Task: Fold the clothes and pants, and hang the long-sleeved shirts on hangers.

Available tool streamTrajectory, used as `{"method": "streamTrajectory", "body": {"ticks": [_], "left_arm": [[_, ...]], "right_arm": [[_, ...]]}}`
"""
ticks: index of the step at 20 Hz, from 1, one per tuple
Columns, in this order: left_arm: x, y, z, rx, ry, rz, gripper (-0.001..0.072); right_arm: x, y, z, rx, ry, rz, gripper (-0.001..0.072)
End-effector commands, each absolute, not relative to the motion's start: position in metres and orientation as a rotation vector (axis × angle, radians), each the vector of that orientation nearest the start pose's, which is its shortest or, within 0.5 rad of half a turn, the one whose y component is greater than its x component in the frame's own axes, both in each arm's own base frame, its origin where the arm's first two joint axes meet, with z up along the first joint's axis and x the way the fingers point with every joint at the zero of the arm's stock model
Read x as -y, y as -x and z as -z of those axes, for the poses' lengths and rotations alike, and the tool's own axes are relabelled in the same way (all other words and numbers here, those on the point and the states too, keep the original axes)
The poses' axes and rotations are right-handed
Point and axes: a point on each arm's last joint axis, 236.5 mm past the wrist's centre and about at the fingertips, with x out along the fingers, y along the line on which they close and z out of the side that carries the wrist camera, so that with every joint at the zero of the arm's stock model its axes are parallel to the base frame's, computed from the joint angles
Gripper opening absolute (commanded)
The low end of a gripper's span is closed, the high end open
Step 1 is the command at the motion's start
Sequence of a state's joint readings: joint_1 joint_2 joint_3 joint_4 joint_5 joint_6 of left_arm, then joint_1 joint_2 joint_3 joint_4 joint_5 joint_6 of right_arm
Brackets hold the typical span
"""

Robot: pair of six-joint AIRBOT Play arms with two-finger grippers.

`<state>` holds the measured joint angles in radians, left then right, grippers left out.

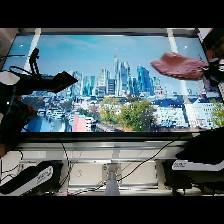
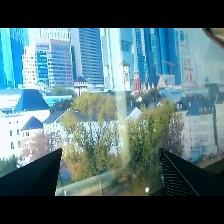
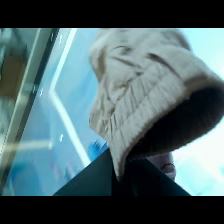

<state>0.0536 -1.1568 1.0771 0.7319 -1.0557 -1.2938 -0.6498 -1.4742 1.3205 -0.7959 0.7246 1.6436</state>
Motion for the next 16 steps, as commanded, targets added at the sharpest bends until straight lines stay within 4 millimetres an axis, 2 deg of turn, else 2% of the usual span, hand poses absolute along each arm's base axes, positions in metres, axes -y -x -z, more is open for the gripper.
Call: {"method": "streamTrajectory", "body": {"ticks": [1, 3, 6, 7, 10, 12, 13, 15, 16], "left_arm": [[0.132, -0.395, -0.101, -0.964, 0.559, 0.5, 0.0696], [0.132, -0.395, -0.101, -0.964, 0.559, 0.5, 0.0696], [0.132, -0.395, -0.101, -0.964, 0.559, 0.5, 0.0696], [0.132, -0.395, -0.101, -0.964, 0.559, 0.5, 0.0696], [0.132, -0.395, -0.101, -0.964, 0.559, 0.5, 0.0696], [0.132, -0.395, -0.101, -0.964, 0.559, 0.5, 0.0696], [0.132, -0.395, -0.101, -0.964, 0.559, 0.5, 0.0696], [0.132, -0.395, -0.101, -0.964, 0.559, 0.5, 0.0696], [0.132, -0.395, -0.101, -0.964, 0.559, 0.5, 0.0696]], "right_arm": [[0.308, -0.409, -0.085, -0.498, -1.044, 0.722, 0.0029], [0.324, -0.354, -0.075, -0.601, -0.988, 0.936, 0.0029], [0.324, -0.263, -0.045, -0.9, -0.841, 1.197, 0.0029], [0.323, -0.24, -0.041, -0.948, -0.82, 1.276, 0.0029], [0.314, -0.192, -0.038, -0.95, -0.834, 1.462, 0.0029], [0.306, -0.173, -0.032, -0.939, -0.845, 1.525, 0.003], [0.301, -0.168, -0.025, -0.971, -0.85, 1.527, 0.0089], [0.292, -0.162, -0.011, -1.063, -0.826, 1.486, 0.0569], [0.289, -0.162, -0.007, -1.098, -0.815, 1.455, 0.068]]}}
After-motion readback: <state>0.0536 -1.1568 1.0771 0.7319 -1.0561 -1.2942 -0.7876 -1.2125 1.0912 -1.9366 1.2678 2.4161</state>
